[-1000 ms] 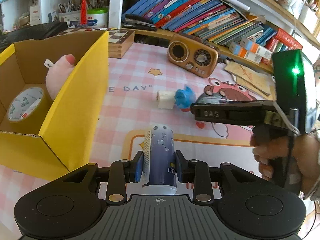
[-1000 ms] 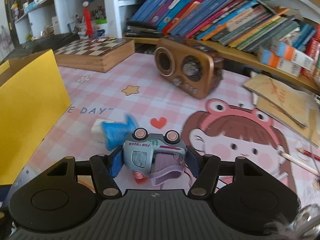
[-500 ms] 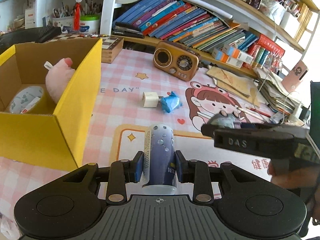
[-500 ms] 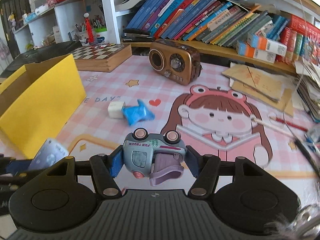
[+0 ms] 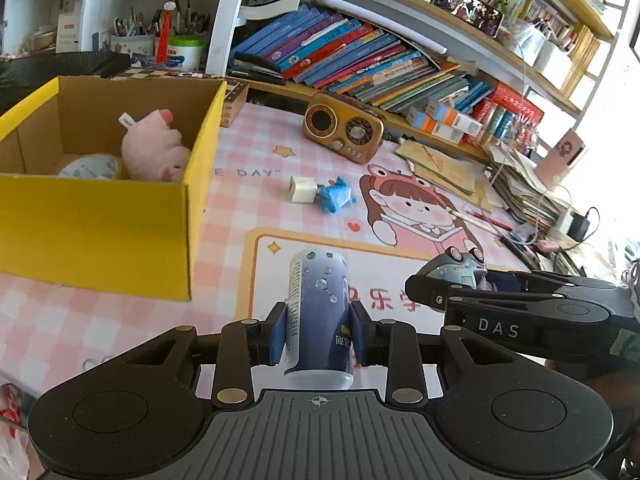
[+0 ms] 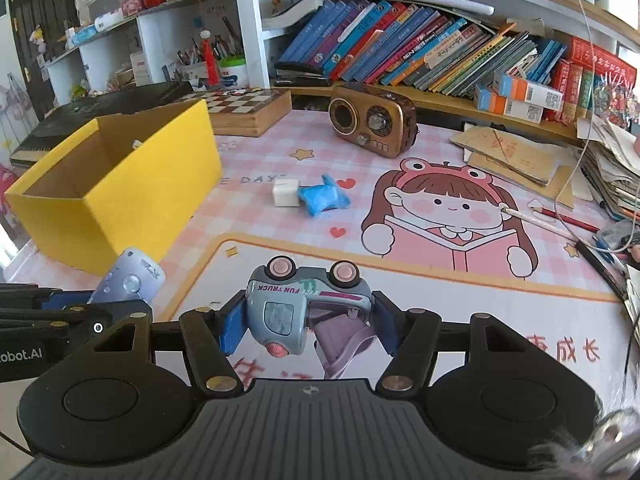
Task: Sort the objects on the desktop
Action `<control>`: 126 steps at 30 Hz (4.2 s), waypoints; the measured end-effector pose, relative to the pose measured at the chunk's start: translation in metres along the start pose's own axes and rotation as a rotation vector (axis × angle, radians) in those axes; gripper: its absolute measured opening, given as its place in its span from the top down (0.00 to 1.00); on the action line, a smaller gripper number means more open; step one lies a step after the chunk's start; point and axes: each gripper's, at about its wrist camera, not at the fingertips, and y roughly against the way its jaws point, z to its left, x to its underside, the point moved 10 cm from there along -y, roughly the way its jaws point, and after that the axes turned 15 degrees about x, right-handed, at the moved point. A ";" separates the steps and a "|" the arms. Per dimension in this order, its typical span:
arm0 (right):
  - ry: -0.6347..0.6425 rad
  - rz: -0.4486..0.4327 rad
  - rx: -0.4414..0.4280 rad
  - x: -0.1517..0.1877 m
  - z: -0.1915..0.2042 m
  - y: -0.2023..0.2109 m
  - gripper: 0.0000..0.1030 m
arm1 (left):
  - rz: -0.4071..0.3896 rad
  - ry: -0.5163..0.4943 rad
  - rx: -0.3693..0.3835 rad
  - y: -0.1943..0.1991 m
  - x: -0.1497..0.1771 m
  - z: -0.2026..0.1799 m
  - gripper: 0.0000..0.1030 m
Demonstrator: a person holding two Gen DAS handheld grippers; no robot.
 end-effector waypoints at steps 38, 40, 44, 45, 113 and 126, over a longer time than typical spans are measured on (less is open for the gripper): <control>0.030 -0.010 -0.005 0.085 0.132 0.125 0.41 | -0.049 0.031 0.034 0.151 0.075 0.055 0.70; 0.038 -0.009 -0.013 0.086 0.139 0.126 0.41 | -0.054 0.036 0.030 0.156 0.077 0.058 0.70; 0.064 -0.012 -0.028 0.086 0.152 0.128 0.41 | -0.066 0.046 0.017 0.164 0.079 0.065 0.70; 0.070 -0.015 -0.032 0.085 0.155 0.128 0.41 | -0.069 0.049 0.013 0.165 0.079 0.067 0.70; 0.173 -0.248 -0.239 -0.132 0.206 0.026 0.41 | -0.294 0.026 -0.196 0.127 -0.113 0.148 0.70; 0.367 -0.181 -0.302 -0.131 0.240 -0.042 0.41 | -0.211 0.075 -0.267 0.066 -0.137 0.194 0.70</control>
